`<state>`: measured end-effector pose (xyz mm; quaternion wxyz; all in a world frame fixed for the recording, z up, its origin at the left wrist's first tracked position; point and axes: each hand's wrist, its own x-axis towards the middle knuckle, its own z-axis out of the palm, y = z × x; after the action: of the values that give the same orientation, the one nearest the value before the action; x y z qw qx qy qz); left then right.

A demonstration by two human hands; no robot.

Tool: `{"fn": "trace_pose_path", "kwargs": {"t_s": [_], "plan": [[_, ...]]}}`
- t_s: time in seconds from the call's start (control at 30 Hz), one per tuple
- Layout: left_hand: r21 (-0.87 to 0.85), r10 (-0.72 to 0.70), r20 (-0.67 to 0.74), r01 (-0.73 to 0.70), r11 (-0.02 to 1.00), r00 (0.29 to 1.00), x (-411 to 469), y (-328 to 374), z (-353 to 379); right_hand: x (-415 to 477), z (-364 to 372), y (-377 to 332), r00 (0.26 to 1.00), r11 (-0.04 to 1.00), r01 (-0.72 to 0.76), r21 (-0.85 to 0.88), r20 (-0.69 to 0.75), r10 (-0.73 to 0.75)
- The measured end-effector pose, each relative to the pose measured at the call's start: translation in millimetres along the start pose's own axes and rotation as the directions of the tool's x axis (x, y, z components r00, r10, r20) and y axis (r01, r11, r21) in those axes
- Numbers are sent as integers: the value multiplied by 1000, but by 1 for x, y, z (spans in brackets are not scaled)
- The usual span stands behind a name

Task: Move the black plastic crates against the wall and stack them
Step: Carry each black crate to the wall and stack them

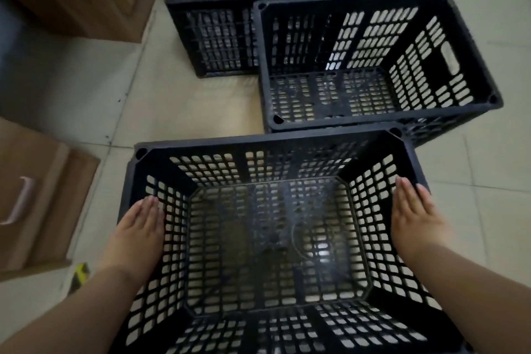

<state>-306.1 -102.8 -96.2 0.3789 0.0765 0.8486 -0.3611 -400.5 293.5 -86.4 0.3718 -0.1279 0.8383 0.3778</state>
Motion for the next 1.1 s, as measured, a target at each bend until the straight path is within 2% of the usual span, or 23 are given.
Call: {"fn": "trace_pose_path", "kwargs": {"t_s": [0.23,0.4,0.47,0.5,0.57,0.63,0.67,0.7,0.73,0.77,0.8,0.83,0.87,0.9,0.93,0.97,1.0,1.03,1.07,1.1], "plan": [[-223,-122,185,162,961,975,-146,-24,84,-76,-87,-39,971,970,113,-215,-184,-154],[-365,-203,342,329,871,917,-253,-26,149,-131,-144,-94,857,892,260,-369,-338,-390],[-394,-237,401,400,828,885,-297,-23,180,-153,-165,-128,788,843,318,-435,-372,-490],[-409,-250,430,434,803,868,-317,-21,195,-163,-173,-144,740,818,354,-454,-399,-541],[-437,-254,488,486,757,835,-356,-17,227,-178,-191,-181,513,732,498,-466,-522,-681],[-457,-244,538,522,720,807,-388,-13,261,-196,-207,-220,308,665,497,-558,-603,-736],[-463,-236,556,533,708,797,-402,-11,279,-211,-216,-241,264,663,443,-603,-620,-739],[-465,-224,574,540,702,787,-414,-11,296,-227,-224,-260,262,643,468,-606,-599,-756],[-467,-213,587,542,699,781,-426,-10,315,-242,-232,-279,316,621,507,-598,-541,-779],[-473,-200,598,543,693,776,-438,-10,333,-261,-241,-299,336,594,482,-645,-490,-804],[-483,-191,604,546,685,774,-448,-11,351,-277,-247,-319,356,564,375,-736,-447,-821],[-492,-182,607,546,679,773,-456,-13,370,-277,-247,-336,287,433,336,-836,-347,-893],[-502,-175,603,541,675,778,-464,-16,389,-296,-258,-353,406,406,339,-849,-257,-877],[-512,-166,598,533,673,784,-470,-21,406,-306,-264,-370,488,403,364,-840,-197,-850],[-522,-153,596,526,671,788,-476,-26,424,-308,-268,-386,510,477,441,-760,-225,-830],[-534,-142,594,520,667,792,-481,-32,441,-302,-270,-402,476,538,500,-678,-304,-825],[-545,-132,588,511,664,798,-484,-38,457,-305,-276,-416,376,495,519,-696,-334,-864],[-554,-122,579,499,666,806,-486,-43,472,-303,-281,-428,359,478,496,-725,-330,-873],[-561,-114,573,490,667,811,-488,-49,486,-295,-278,-448,221,469,493,-732,-416,-882],[-566,-110,571,487,665,814,-489,-54,497,-294,-278,-466,169,500,485,-717,-484,-858]]}}
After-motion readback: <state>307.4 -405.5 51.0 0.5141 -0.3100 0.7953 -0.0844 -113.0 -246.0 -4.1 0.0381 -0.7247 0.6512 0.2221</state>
